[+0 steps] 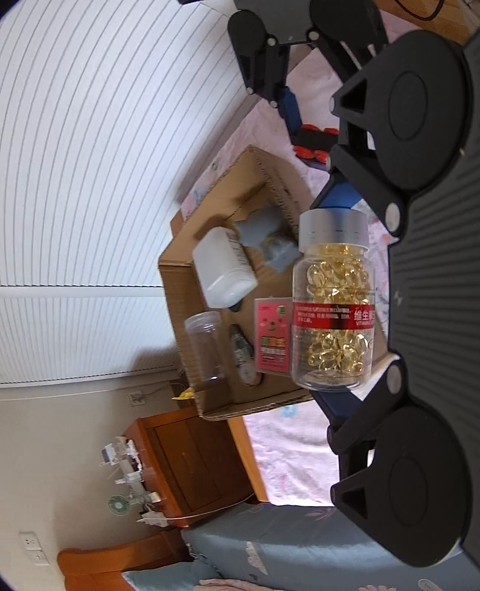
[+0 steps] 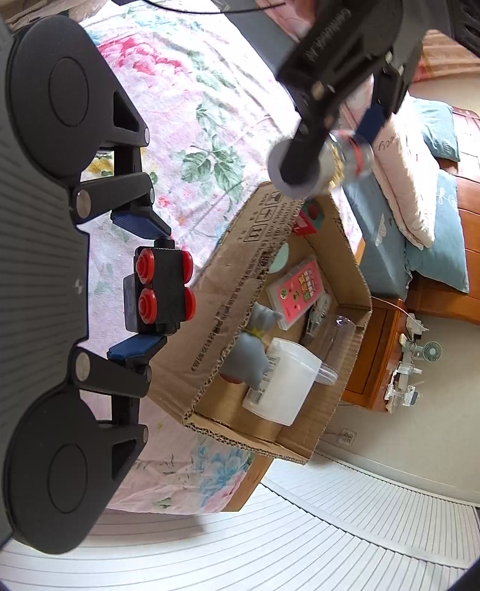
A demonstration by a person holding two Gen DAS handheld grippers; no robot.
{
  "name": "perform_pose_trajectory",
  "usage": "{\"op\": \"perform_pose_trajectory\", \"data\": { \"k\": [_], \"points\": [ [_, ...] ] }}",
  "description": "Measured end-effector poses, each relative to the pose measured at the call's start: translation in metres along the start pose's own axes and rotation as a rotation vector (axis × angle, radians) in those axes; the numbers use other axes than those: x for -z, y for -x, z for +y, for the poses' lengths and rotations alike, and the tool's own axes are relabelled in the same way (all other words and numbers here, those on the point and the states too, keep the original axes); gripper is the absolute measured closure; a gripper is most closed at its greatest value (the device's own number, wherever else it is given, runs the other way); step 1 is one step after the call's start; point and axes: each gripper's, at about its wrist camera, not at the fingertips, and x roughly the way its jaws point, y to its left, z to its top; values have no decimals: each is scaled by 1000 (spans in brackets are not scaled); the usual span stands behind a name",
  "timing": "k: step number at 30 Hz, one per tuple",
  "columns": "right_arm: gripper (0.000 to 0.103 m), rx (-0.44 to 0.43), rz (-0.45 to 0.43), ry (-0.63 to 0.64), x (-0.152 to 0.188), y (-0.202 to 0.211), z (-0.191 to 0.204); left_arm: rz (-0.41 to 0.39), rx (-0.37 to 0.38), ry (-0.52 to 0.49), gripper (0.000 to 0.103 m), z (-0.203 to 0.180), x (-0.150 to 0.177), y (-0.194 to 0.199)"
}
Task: Organize rigid objects
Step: 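Carry the capsule bottle into the box and open the left tool, then lower the red-button cube into the box and open the right tool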
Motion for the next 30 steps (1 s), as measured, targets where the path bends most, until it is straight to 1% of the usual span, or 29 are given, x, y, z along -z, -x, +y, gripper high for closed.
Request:
{"op": "perform_pose_trajectory", "data": {
  "k": [3, 5, 8, 11, 15, 17, 19, 25, 28, 30],
  "points": [
    [43, 12, -16, -3, -3, 7, -2, -19, -25, -4, 10, 3, -18, -18],
    [43, 20, -26, -4, -6, 12, -4, -17, -29, 3, 10, 6, -27, -32],
    [43, 34, -37, -8, -9, 17, -8, -21, -50, 23, 10, 11, -33, -51],
    [43, 50, -49, -12, -14, 21, -13, -40, -64, 66, 8, 19, -31, -58],
    [43, 60, -64, -17, -22, 22, -20, -28, -57, 118, 7, 28, -24, -49],
    [43, 65, -74, -20, -28, 22, -23, -25, -58, 127, 6, 29, -18, -40],
    [43, 67, -78, -27, -36, 20, -27, -41, -68, 119, 3, 26, -10, -29],
    [42, 75, -84, -69, -67, 7, -48, -107, -141, 48, 1, 7, 17, 1],
    [42, 80, -85, -95, -86, -4, -59, -116, -125, 68, 1, 2, 30, 10],
    [42, 100, -83, -104, -100, -15, -66, -117, -118, 97, 1, 2, 37, 14]
  ]
}}
